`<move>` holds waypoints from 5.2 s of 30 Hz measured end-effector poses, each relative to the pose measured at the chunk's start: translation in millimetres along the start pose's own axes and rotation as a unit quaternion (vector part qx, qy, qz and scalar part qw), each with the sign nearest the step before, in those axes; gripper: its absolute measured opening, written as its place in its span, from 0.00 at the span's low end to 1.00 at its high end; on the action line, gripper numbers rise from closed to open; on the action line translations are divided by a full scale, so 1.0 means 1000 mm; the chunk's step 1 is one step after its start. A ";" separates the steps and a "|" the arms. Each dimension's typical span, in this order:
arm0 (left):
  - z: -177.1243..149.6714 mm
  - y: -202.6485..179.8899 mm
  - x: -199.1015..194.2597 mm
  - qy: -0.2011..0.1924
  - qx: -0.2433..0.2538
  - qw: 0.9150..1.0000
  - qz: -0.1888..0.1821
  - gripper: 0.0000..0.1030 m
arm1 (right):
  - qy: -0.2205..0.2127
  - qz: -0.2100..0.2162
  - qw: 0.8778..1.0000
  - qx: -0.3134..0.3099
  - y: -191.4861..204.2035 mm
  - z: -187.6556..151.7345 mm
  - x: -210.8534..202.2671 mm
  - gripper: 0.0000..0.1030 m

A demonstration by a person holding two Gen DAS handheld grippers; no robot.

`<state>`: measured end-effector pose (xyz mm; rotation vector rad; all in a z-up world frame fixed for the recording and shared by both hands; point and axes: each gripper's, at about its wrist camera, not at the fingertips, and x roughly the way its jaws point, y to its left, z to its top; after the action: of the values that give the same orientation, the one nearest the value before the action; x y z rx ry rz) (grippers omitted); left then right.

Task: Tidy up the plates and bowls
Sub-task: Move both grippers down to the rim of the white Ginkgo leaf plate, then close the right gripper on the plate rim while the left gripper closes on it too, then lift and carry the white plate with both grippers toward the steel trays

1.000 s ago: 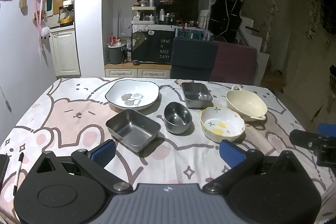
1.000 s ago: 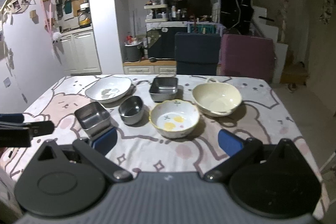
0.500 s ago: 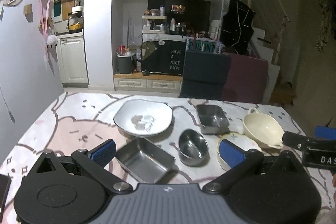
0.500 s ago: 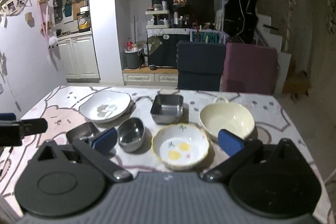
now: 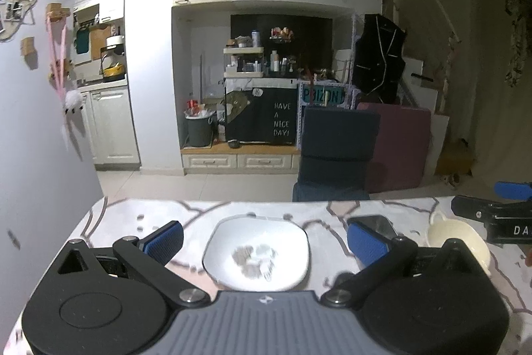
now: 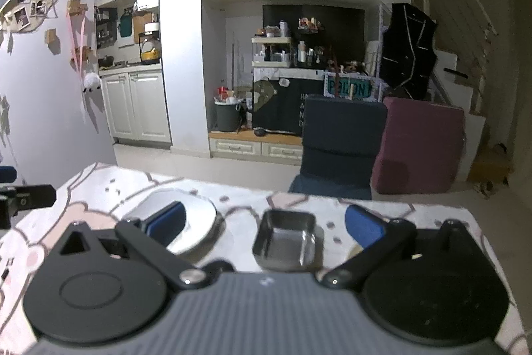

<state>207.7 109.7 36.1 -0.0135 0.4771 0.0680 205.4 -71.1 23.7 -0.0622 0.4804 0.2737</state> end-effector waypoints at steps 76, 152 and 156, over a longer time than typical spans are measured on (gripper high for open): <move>-0.081 0.143 0.297 0.215 -0.214 0.949 -0.083 0.14 | 0.266 0.168 0.940 0.134 0.035 -0.032 0.334 0.10; -0.193 0.005 0.086 0.350 -0.160 0.916 -0.112 0.16 | 0.381 0.106 0.913 0.098 -0.008 -0.154 0.095 0.17; -0.196 0.002 0.085 0.357 -0.152 0.915 -0.110 0.18 | 0.391 0.104 0.910 0.094 -0.004 -0.159 0.097 0.18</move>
<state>193.2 111.7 -177.5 -0.4110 1.1918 -0.0909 217.8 -71.3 -162.4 0.0743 1.3179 0.4099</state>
